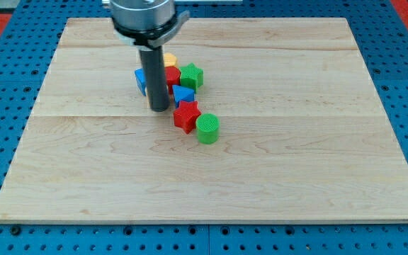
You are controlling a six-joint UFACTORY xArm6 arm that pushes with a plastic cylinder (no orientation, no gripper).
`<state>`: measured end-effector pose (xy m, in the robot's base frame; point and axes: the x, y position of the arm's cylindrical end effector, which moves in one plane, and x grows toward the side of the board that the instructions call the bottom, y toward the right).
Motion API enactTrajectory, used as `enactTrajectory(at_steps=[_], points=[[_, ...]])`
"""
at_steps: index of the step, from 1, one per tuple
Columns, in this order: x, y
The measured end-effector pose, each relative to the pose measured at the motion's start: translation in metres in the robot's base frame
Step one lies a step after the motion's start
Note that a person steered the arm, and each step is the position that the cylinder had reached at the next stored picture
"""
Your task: Separate the red star and green circle
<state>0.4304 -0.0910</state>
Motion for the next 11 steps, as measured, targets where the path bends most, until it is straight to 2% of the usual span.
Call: enactTrajectory(at_steps=[1, 2, 4, 5, 7, 8, 9, 11], points=[[0.064, 0.007], [0.104, 0.032], [0.116, 0.147], [0.099, 0.164], [0.014, 0.044], [0.014, 0.006], [0.023, 0.006], [0.098, 0.02]])
